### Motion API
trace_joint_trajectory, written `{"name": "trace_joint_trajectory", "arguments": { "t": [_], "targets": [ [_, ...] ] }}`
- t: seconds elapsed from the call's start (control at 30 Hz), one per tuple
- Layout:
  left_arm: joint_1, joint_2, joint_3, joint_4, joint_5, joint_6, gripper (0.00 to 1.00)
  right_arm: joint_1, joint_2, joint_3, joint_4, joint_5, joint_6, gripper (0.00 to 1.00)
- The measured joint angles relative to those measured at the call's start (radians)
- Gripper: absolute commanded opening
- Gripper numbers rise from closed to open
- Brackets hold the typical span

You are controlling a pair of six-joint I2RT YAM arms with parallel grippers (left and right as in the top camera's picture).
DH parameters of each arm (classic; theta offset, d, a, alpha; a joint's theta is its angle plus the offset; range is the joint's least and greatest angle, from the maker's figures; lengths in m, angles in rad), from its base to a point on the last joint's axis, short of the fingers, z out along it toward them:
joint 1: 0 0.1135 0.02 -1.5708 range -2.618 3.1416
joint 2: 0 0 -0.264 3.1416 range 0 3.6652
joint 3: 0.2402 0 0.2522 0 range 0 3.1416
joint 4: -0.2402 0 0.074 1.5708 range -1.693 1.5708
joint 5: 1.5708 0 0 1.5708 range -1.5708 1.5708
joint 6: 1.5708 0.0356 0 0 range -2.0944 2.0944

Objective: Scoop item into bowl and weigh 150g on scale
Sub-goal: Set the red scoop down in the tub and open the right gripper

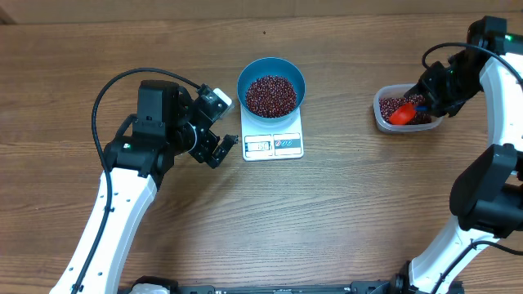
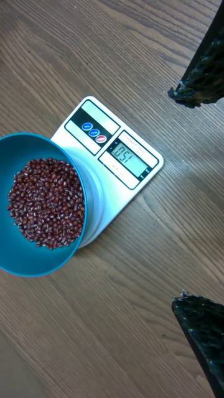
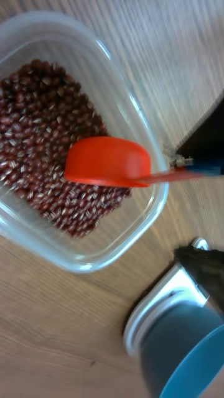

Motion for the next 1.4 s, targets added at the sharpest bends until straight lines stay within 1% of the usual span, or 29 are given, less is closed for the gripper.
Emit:
{"name": "trace_joint_trajectory", "arguments": {
  "t": [0.13, 0.17, 0.2, 0.27, 0.37, 0.47, 0.63, 0.7, 0.73, 0.77, 0.93, 1.07, 1.2, 1.4],
  "targets": [
    [0.000, 0.000, 0.000, 0.000, 0.000, 0.000, 1.00, 0.000, 0.000, 0.000, -0.032, 0.024, 0.000, 0.58],
    [0.000, 0.000, 0.000, 0.000, 0.000, 0.000, 1.00, 0.000, 0.000, 0.000, -0.036, 0.028, 0.000, 0.60],
    [0.000, 0.000, 0.000, 0.000, 0.000, 0.000, 0.99, 0.000, 0.000, 0.000, -0.042, 0.036, 0.000, 0.66],
    [0.000, 0.000, 0.000, 0.000, 0.000, 0.000, 1.00, 0.000, 0.000, 0.000, -0.057, 0.058, 0.002, 0.69],
    [0.000, 0.000, 0.000, 0.000, 0.000, 0.000, 0.99, 0.000, 0.000, 0.000, -0.089, 0.104, 0.000, 0.79],
    [0.000, 0.000, 0.000, 0.000, 0.000, 0.000, 1.00, 0.000, 0.000, 0.000, -0.115, 0.138, -0.019, 0.81],
    [0.000, 0.000, 0.000, 0.000, 0.000, 0.000, 1.00, 0.000, 0.000, 0.000, -0.102, 0.157, -0.042, 0.84],
    [0.000, 0.000, 0.000, 0.000, 0.000, 0.000, 0.99, 0.000, 0.000, 0.000, -0.096, 0.159, -0.047, 0.90],
    [0.000, 0.000, 0.000, 0.000, 0.000, 0.000, 0.99, 0.000, 0.000, 0.000, -0.095, 0.159, -0.050, 0.96],
    [0.000, 0.000, 0.000, 0.000, 0.000, 0.000, 1.00, 0.000, 0.000, 0.000, -0.096, 0.160, -0.050, 1.00],
    [0.000, 0.000, 0.000, 0.000, 0.000, 0.000, 1.00, -0.007, 0.000, 0.000, -0.169, 0.182, -0.084, 1.00],
    [0.000, 0.000, 0.000, 0.000, 0.000, 0.000, 1.00, -0.053, 0.000, 0.000, -0.221, 0.200, -0.117, 1.00],
    [0.000, 0.000, 0.000, 0.000, 0.000, 0.000, 1.00, -0.099, 0.000, 0.000, -0.234, 0.208, -0.138, 1.00],
    [0.000, 0.000, 0.000, 0.000, 0.000, 0.000, 0.99, -0.105, -0.017, 0.032, -0.212, 0.209, -0.149, 1.00]
  ]
}}
